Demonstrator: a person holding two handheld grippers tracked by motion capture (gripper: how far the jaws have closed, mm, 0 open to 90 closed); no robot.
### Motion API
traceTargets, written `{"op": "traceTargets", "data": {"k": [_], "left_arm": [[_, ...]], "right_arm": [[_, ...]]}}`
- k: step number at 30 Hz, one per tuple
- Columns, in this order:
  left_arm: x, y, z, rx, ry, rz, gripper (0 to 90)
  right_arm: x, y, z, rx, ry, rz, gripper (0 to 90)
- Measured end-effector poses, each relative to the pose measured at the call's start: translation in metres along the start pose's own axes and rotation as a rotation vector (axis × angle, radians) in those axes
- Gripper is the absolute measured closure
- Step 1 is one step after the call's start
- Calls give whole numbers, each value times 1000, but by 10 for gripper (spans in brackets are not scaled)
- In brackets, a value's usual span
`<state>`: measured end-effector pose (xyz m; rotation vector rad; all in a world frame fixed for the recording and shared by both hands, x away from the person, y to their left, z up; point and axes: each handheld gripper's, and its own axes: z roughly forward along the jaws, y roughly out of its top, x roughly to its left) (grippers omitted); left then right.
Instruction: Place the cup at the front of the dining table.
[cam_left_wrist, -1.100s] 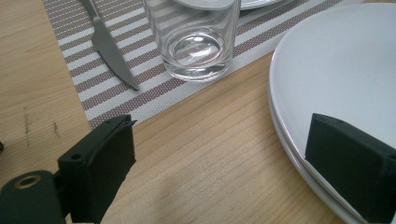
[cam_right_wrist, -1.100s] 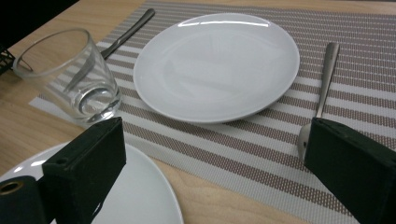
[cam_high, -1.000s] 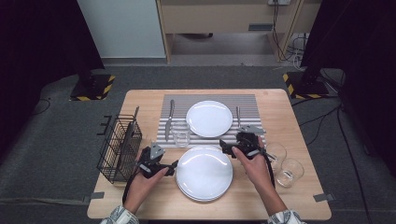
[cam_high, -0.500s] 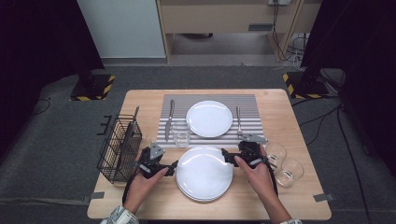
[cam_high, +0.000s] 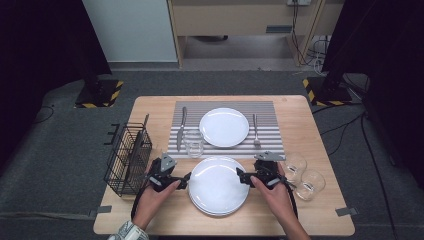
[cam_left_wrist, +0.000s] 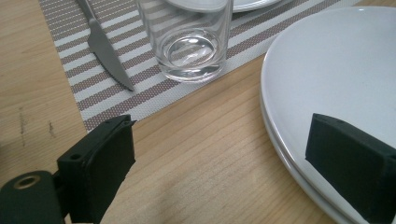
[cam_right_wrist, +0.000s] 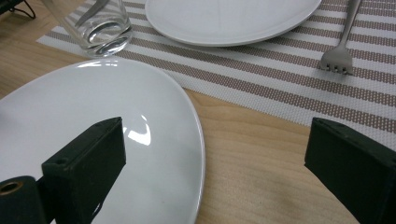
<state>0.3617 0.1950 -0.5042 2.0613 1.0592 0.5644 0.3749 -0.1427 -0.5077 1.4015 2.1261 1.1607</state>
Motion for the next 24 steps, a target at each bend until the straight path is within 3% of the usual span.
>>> {"op": "traceTargets", "data": {"k": [14, 24], "left_arm": [[-5, -1, -2, 6, -12, 7, 69], [-3, -7, -12, -6, -22, -18, 67]], "right_arm": [[5, -17, 0, 31, -2, 0, 51], [9, -21, 3, 55, -7, -26, 50]]}}
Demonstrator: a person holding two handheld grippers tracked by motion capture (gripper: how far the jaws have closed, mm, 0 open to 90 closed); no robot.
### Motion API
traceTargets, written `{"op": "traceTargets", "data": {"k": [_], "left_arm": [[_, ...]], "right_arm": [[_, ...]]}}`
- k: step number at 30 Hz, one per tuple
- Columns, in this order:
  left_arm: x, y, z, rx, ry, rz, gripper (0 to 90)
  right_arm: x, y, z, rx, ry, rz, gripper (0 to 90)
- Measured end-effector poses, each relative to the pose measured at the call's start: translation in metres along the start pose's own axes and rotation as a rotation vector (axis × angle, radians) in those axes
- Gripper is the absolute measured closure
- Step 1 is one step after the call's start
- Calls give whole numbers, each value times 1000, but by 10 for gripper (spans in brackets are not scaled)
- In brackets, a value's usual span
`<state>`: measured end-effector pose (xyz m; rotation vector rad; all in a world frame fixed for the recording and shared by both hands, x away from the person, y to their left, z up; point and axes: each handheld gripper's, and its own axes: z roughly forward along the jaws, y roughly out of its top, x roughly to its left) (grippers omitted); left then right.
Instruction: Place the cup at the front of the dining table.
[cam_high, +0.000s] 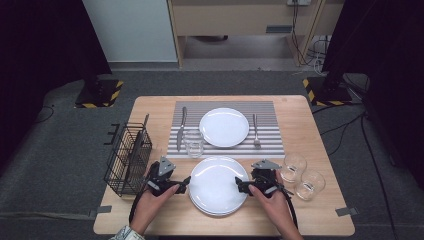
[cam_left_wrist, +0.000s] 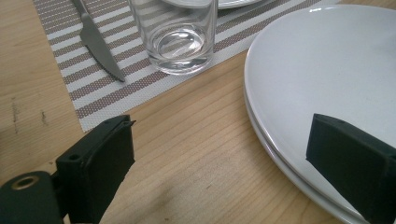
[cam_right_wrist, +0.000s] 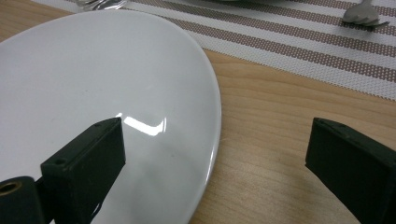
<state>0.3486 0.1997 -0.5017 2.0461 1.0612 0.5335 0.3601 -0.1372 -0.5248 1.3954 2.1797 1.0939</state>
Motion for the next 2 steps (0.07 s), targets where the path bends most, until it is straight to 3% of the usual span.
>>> {"op": "traceTargets", "data": {"k": [2], "left_arm": [[1, 0, 0, -3, 0, -5, 67]], "right_arm": [[0, 1, 0, -4, 2, -1, 50]]}}
